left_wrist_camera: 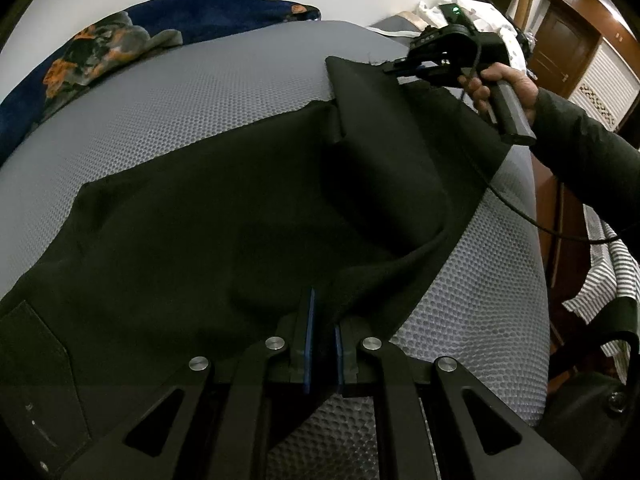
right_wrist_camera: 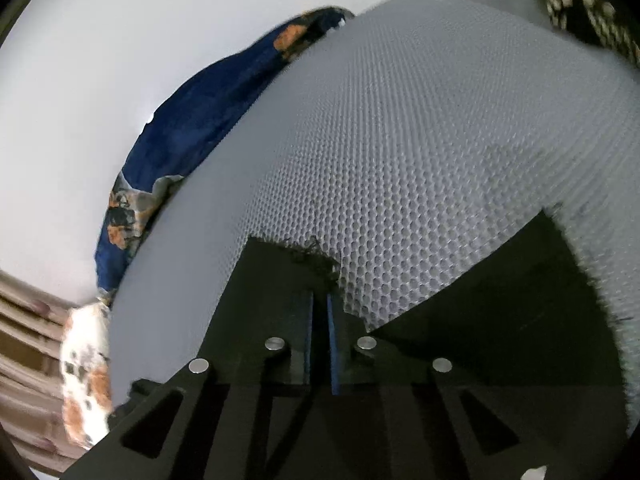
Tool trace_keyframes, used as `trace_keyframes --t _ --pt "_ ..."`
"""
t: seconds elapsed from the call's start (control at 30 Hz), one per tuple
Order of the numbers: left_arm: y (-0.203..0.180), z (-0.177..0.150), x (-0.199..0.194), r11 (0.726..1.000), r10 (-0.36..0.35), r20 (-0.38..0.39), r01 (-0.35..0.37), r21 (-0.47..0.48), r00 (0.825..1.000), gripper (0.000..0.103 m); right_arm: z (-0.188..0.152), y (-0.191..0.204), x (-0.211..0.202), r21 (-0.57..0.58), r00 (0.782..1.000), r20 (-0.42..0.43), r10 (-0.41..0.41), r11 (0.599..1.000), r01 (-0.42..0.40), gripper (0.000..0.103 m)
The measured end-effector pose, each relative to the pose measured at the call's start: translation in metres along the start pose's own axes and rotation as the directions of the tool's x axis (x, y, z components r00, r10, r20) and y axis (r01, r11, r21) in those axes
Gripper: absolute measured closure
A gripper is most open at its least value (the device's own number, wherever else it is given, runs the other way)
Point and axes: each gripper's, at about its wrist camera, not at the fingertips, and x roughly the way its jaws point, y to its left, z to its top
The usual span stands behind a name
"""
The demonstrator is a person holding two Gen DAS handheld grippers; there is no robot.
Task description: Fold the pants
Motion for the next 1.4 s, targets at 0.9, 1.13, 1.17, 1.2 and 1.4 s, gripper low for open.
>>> trace_keyframes --t 0.9,1.13,1.17,1.2,1.4 --pt "-0.015 -0.007 0.015 0.992 0.031 -0.029 -0.027 0.127 0.999 0.093 -0.104 -0.072 -0.136 0.048 0.898 0.166 -0.407 0.913 0.405 0.102" --pt "-0.016 -0.007 0.014 0.993 0.023 -0.038 -0.018 0.117 0.999 0.089 -0.114 -0.084 -0.127 0.067 0.897 0.135 -0.420 0.908 0.414 0.101" --pt "-0.015 -0.007 0.014 0.994 0.020 -0.043 -0.016 0.107 0.999 0.086 -0.113 -0.085 -0.127 0.072 0.901 0.128 -0.415 0.910 0.409 0.101" --pt "-0.013 -0.005 0.013 0.996 0.012 -0.052 -0.008 0.091 0.999 0.086 -0.111 -0.086 -0.128 0.075 0.902 0.117 -0.416 0.909 0.409 0.097" --pt "-0.008 -0.001 0.000 0.999 -0.003 -0.061 0.005 0.043 0.998 0.056 -0.100 -0.092 -0.147 0.113 0.907 0.109 -0.406 0.912 0.395 0.083"
